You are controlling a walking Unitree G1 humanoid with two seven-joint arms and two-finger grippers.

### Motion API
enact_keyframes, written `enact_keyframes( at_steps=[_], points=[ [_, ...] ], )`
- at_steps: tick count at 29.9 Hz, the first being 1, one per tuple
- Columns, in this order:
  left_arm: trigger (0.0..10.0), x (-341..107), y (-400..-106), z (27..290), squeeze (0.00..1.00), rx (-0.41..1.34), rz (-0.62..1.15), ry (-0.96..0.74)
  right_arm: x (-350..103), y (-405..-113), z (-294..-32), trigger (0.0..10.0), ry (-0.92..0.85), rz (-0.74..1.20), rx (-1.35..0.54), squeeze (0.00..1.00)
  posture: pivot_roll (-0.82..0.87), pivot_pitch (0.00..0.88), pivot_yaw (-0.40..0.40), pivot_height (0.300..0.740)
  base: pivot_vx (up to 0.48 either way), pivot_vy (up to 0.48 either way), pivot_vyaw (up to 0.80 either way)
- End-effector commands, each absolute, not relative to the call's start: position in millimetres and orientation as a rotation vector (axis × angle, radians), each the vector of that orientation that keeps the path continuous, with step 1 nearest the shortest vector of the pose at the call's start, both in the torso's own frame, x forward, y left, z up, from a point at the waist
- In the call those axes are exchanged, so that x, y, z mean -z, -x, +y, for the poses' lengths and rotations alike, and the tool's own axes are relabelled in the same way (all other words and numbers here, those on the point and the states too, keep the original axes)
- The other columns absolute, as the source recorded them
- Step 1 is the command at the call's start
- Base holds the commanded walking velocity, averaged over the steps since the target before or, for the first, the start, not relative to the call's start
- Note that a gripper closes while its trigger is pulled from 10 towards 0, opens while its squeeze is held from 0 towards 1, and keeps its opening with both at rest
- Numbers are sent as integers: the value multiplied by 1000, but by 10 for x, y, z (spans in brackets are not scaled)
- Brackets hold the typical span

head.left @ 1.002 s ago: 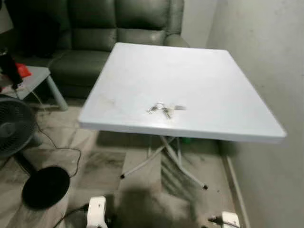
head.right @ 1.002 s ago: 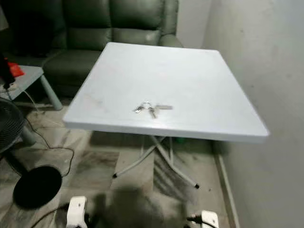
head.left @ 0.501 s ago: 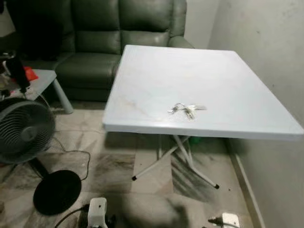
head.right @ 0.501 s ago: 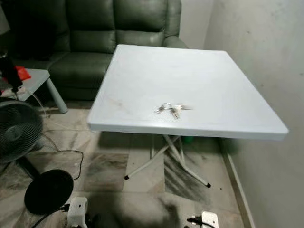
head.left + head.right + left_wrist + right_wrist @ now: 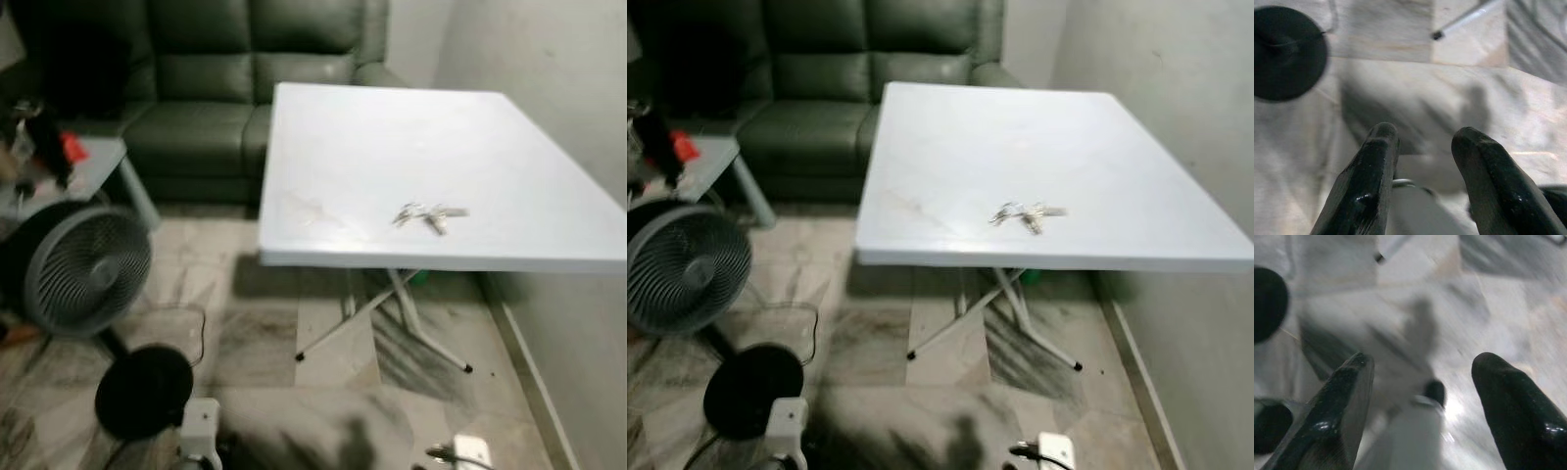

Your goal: Hang keys on a hook

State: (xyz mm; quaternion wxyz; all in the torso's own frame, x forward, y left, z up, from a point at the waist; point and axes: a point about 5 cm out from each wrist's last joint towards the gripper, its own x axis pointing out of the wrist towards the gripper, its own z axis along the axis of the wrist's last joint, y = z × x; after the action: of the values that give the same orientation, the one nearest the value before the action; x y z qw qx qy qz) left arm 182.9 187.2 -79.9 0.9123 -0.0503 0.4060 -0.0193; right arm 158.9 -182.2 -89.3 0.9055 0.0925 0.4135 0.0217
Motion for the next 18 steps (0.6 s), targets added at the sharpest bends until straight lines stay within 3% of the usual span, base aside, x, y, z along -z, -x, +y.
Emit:
enact_keyframes(
  at_steps=[1, 7, 8, 13, 18],
  points=[
    [10000, 709, -1996, 1791, 0, 68, 758, 123, 836, -1656, -1947, 10000, -172, 805, -24, 0, -52, 0, -26, 740, 0, 0, 0],
    [10000, 359, -2448, 1800, 0, 97, 510, 121, 549, -2097, -1933, 10000, -156, 581, -108, 0, -54, 0, -30, 740, 0, 0, 0],
    [10000, 272, -2539, 1797, 0, 101, 454, 112, 470, -2194, -1927, 10000, -163, 525, -128, 1000, -51, 0, -31, 740, 0, 0, 0],
    [10000, -2, -2748, 1762, 0, 107, 266, 111, 158, -2456, -1912, 10000, -118, 298, -179, 1000, -43, 0, -36, 740, 0, 0, 0],
    [10000, -167, -2786, 1710, 0, 129, 153, 99, -65, -2541, -1886, 10000, -111, 146, -208, 1000, -38, 0, -35, 740, 0, 0, 0]
  ],
)
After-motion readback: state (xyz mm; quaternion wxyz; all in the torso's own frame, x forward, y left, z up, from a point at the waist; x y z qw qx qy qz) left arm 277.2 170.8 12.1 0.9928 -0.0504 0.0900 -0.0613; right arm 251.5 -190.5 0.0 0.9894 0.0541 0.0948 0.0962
